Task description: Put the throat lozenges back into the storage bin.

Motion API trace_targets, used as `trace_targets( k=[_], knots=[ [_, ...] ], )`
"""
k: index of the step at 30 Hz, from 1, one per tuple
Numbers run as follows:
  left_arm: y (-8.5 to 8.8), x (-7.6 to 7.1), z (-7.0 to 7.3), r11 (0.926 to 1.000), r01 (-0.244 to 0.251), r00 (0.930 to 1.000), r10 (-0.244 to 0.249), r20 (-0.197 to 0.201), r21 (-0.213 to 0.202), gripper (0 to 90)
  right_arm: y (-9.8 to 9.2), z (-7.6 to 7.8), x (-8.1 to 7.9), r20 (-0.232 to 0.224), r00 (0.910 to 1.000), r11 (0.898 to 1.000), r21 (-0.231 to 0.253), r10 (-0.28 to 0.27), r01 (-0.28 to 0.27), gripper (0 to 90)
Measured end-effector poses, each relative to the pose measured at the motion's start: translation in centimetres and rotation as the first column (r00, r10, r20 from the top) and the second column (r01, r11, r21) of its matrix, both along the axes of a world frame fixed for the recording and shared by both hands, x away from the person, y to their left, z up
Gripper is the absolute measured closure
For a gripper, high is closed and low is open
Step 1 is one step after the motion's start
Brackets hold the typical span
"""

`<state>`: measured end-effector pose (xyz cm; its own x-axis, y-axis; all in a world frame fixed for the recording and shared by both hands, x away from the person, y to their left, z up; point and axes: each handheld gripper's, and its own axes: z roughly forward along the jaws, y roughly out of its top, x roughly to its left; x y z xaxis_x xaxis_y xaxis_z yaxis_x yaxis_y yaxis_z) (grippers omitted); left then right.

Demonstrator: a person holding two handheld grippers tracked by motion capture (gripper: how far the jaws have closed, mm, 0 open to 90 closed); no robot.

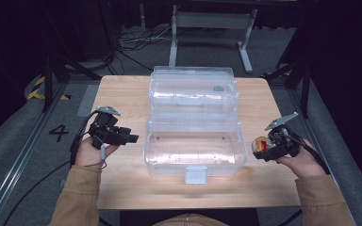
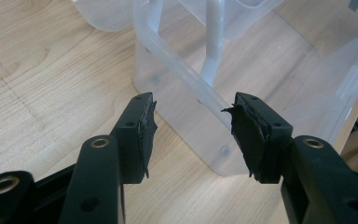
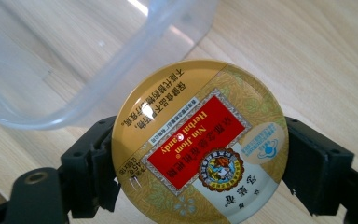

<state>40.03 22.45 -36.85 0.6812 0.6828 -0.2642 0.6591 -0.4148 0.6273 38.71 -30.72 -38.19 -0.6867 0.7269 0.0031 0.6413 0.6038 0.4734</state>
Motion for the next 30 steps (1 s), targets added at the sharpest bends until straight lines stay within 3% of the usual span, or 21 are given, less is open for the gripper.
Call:
trace_targets(
  k=[12,30],
  knots=[
    [0.2,0.0,0.0,1.0000,-0.005,1.0000,0.005,-0.001,-0.004,49.6,0.5,2.2,-0.3,0.025,0.9977,0.994,0.083,0.063,-0.065,19.9],
    [0.5,-0.2,-0.1,1.0000,-0.006,1.0000,0.006,0.004,0.002,49.7,3.9,3.8,-0.2,0.045,0.9853,0.984,0.059,0.165,-0.167,19.9]
  ],
)
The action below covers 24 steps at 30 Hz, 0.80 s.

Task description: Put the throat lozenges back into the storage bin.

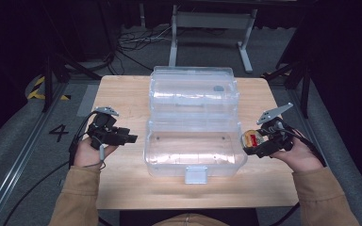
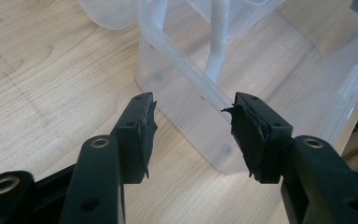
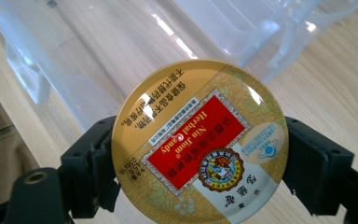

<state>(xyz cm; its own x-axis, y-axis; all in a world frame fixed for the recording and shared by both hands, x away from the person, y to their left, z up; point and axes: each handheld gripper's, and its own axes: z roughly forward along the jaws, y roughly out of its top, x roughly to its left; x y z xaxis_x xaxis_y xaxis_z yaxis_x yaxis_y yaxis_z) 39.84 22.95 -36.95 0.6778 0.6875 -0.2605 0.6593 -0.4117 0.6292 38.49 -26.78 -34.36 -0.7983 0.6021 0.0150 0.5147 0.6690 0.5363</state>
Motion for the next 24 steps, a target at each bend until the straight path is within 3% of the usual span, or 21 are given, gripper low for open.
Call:
trace_targets(
  k=[15,24],
  knots=[
    [1.4,-1.2,0.2,0.9990,-0.045,0.9990,0.045,0.005,-0.006,49.8,3.8,0.4,1.0,-0.014,0.9962,0.996,-0.015,0.086,-0.086,19.9],
    [1.2,-1.0,0.1,0.9992,-0.040,0.9992,0.040,0.004,-0.003,49.7,5.4,0.3,1.3,-0.024,0.9948,0.994,-0.047,0.099,-0.100,19.9]
  ],
)
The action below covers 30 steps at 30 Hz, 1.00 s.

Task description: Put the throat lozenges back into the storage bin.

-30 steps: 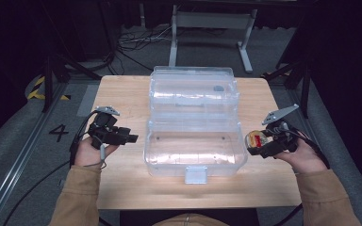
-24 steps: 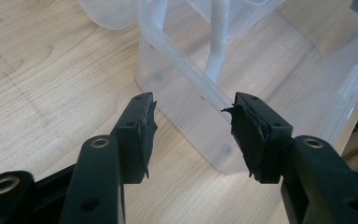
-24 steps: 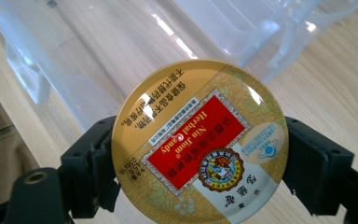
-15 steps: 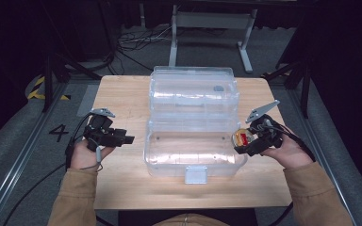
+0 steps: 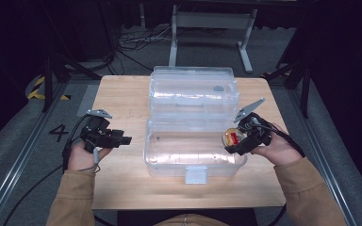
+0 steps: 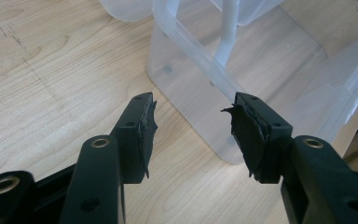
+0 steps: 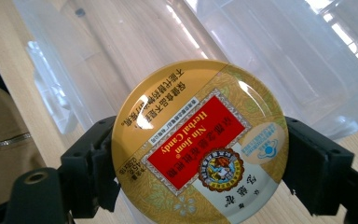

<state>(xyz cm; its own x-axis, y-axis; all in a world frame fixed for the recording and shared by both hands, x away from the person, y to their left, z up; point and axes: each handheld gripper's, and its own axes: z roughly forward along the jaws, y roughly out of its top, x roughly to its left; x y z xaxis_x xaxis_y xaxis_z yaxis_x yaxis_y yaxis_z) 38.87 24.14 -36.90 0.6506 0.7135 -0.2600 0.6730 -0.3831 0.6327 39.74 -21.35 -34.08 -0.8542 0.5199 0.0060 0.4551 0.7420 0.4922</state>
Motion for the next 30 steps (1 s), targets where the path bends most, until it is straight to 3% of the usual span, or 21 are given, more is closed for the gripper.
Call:
trace_targets(
  k=[18,30],
  knots=[
    [-0.1,0.1,0.0,1.0000,0.000,1.0000,0.000,-0.003,0.002,49.7,2.1,-2.5,0.8,-0.072,0.9967,0.996,-0.088,-0.036,0.030,19.9],
    [-0.1,0.2,-0.1,1.0000,0.003,1.0000,-0.003,-0.007,0.000,49.7,3.2,-4.2,1.4,-0.106,0.9918,0.983,-0.175,-0.071,0.052,19.9]
  ],
)
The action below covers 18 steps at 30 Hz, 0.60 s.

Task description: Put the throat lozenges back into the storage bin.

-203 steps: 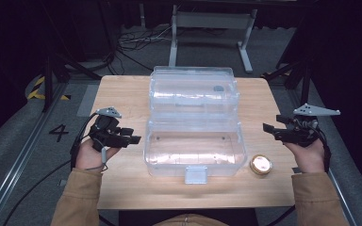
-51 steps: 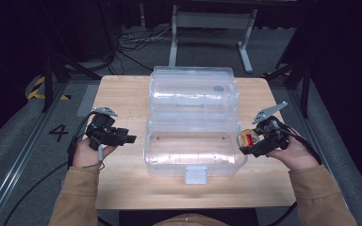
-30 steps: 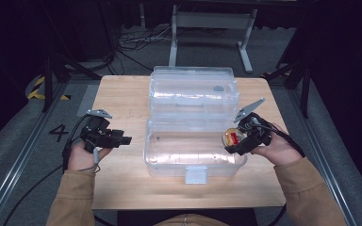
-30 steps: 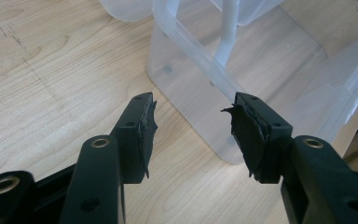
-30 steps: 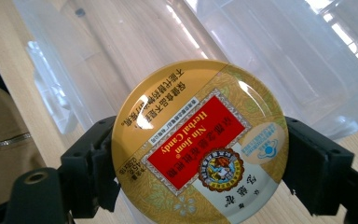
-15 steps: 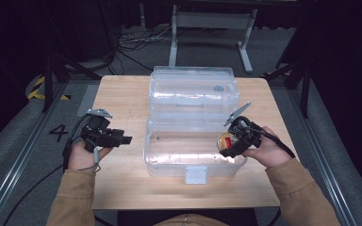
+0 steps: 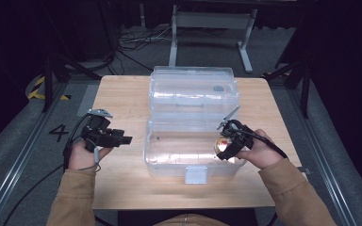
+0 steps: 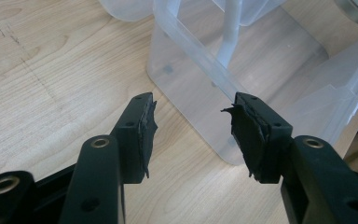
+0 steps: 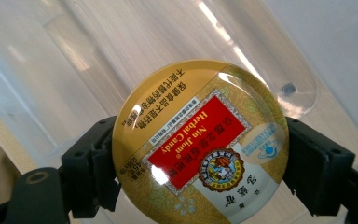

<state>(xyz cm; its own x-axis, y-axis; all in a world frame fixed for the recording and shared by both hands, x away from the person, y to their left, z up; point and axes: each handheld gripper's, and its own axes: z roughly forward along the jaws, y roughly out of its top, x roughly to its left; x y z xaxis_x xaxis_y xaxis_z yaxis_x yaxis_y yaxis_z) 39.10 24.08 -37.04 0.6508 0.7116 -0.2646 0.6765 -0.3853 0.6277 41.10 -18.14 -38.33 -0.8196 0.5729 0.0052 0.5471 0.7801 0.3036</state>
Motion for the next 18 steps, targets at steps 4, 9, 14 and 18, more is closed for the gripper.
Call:
trace_targets(
  k=[4,9,14,18],
  knots=[
    [0.0,0.0,0.0,1.0000,0.000,1.0000,0.000,0.000,-0.001,49.7,0.3,-0.6,0.1,-0.014,0.9999,1.000,-0.014,-0.005,0.005,19.9],
    [0.0,0.0,0.0,1.0000,0.001,1.0000,-0.001,0.000,-0.002,49.6,0.5,-1.2,0.3,-0.012,0.9998,0.999,-0.044,-0.019,0.018,19.9],
    [0.0,0.1,-0.1,1.0000,0.002,1.0000,-0.002,0.000,0.003,49.6,0.7,-1.6,0.3,-0.013,0.9997,0.998,-0.057,-0.022,0.022,19.9],
    [0.1,0.1,-0.1,1.0000,0.002,1.0000,-0.002,-0.002,0.002,49.6,0.9,-1.9,0.3,-0.006,0.9993,0.997,-0.068,-0.037,0.036,19.9]
  ],
)
